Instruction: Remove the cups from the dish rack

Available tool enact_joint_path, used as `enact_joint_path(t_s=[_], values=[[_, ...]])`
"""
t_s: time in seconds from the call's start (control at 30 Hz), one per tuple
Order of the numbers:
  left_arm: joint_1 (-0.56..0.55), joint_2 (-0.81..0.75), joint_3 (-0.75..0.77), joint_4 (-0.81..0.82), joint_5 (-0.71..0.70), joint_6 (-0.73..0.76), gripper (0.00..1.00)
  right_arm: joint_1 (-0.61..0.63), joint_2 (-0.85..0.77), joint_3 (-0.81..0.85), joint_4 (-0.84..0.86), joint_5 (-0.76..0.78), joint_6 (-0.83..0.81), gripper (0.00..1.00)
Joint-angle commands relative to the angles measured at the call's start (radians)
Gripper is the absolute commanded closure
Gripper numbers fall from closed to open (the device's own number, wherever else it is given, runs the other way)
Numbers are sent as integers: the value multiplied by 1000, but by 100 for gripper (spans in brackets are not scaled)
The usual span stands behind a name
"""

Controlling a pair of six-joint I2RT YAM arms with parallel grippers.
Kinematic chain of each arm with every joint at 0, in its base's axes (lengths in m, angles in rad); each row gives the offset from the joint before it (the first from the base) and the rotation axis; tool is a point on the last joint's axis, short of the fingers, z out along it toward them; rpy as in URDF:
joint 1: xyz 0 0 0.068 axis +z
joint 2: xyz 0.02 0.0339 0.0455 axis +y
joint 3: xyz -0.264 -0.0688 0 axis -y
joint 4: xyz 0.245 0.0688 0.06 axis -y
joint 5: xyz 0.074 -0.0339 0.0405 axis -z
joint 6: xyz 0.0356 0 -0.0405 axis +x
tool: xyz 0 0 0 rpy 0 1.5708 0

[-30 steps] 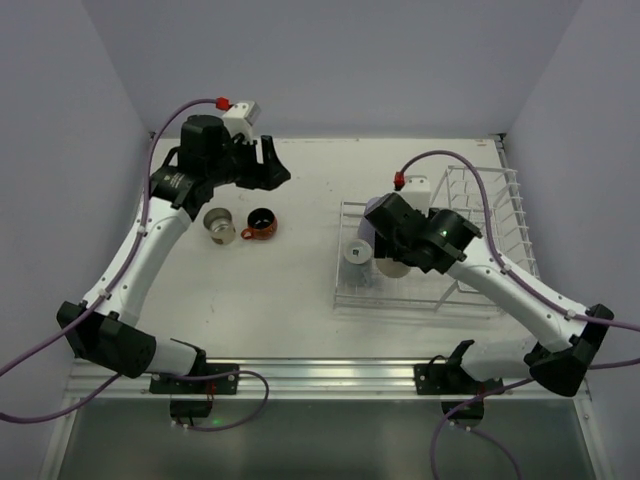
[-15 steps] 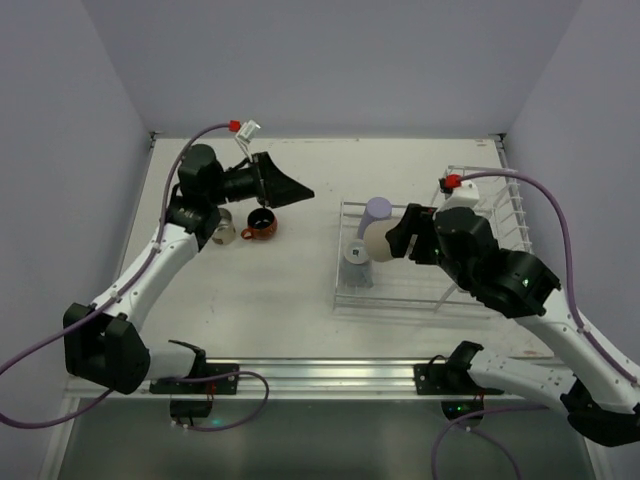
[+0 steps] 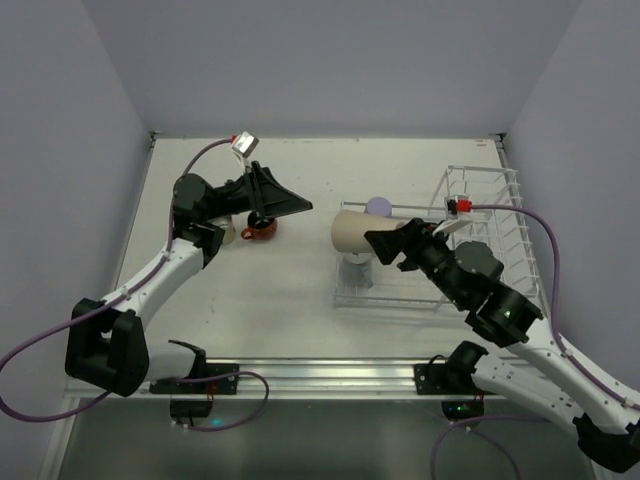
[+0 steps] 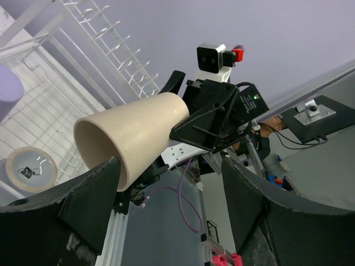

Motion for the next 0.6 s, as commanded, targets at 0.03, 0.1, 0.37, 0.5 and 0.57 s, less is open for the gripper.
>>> enact_joint_path(t_s=[0.03, 0.1, 0.37, 0.5, 0.57], values=[[-17, -28, 4, 85, 11, -48, 22, -7, -10, -54, 333, -59, 14, 100], [-22, -25, 6, 79, 9, -44, 22, -12, 11, -52, 377, -88, 18, 100], [-25, -18, 1, 65, 3, -28, 22, -15, 97, -32, 479, -130, 37, 100], [-34, -10, 11, 99, -5, -50, 22, -15, 159, -8, 500, -173, 38, 100], [-46, -7, 20, 113, -6, -64, 22, -15, 195, -5, 532, -190, 41, 100]])
